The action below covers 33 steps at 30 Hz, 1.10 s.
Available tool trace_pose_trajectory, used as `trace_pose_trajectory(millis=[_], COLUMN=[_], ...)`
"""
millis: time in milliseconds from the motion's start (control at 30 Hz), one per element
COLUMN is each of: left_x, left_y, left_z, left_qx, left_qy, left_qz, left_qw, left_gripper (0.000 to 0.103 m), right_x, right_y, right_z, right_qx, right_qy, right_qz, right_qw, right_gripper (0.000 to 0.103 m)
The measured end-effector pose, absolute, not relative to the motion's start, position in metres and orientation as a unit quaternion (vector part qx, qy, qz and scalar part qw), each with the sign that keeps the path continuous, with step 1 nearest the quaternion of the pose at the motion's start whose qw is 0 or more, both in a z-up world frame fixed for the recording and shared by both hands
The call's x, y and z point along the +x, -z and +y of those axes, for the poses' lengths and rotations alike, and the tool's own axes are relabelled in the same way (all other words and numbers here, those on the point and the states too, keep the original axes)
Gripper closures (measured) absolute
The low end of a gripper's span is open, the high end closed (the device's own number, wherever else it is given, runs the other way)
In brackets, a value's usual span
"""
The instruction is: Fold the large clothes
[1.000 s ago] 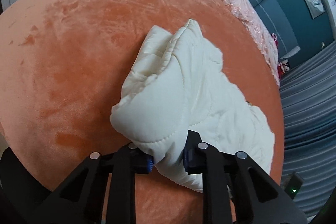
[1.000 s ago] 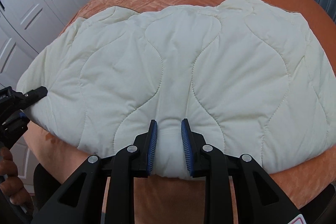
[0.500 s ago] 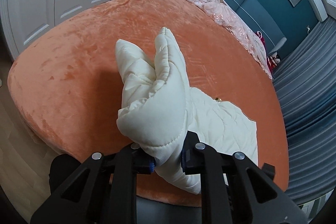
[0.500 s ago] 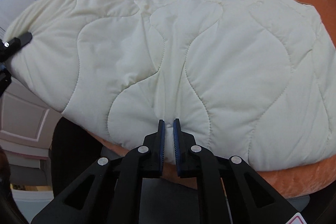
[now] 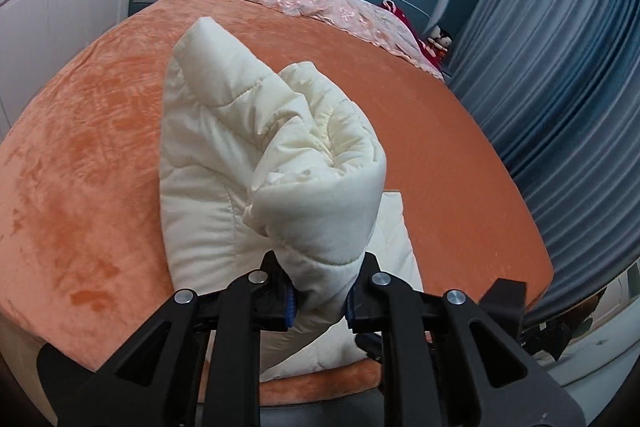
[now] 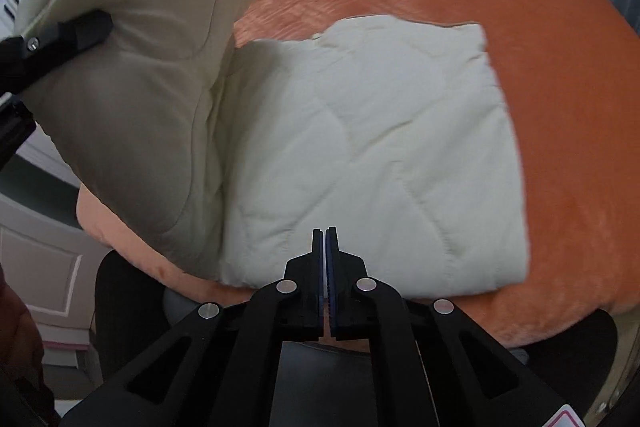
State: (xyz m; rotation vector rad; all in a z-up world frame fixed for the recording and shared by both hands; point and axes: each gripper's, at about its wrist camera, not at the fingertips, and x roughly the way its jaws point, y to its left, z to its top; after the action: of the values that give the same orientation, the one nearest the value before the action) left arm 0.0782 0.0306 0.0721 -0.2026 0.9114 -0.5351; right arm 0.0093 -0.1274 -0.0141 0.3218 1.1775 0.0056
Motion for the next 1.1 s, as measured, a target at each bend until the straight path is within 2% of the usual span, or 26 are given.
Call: trace_pose_trajectory(millis=[333,500,633,733,800,833,1000,1067,1100], left_x=[0.038,0.024,0.021,0.018,0.019,0.019,0.017,0.012,0.011], left_y=[-0.008,0.018,0.03,0.024,0.021,0.021,0.017,0.011,0.006], left_z=[-0.084,-0.11,-0.114,-0.11,-0.106,-0.105,-0.106,-0.103,-0.1], left_qx=[-0.006,0.043,0.056,0.063,0.056,0.053,0.047,0.05,0.049], left_qy=[0.302,0.304,0.305,0.309,0.308,0.308,0.304,0.306,0.31], left_qz=[0.509,0.515,0.512,0.501,0.501,0.503,0.499,0.49,0.486], left_qw=[0.806,0.8,0.801,0.806,0.807,0.806,0.811,0.814,0.816], left_gripper=[0.088,0.088,0.087,0.085,0.084,0.084,0.083,0.079,0.074], right_x=[-0.046,-0.049,-0.038,-0.005,0.022,0.036,0.103,0.117,0.122], right_y=[0.01,0.004,-0.003,-0.017,-0.022,-0.023,-0.011,-0.003,0.003], right_z=[-0.217,-0.237,-0.245,-0.25,-0.251,-0.251,-0.243,-0.236,-0.232], right_qx=[0.214,0.232,0.272,0.293,0.305,0.309,0.321,0.3,0.29], right_qy=[0.078,0.092,0.071,0.041,0.02,0.012,-0.011,-0.005,0.001], right_qz=[0.537,0.519,0.502,0.485,0.478,0.476,0.505,0.527,0.536], right_qw=[0.813,0.817,0.818,0.823,0.823,0.823,0.801,0.795,0.793], right_gripper=[0.097,0.097,0.093,0.086,0.068,0.065,0.065,0.078,0.093])
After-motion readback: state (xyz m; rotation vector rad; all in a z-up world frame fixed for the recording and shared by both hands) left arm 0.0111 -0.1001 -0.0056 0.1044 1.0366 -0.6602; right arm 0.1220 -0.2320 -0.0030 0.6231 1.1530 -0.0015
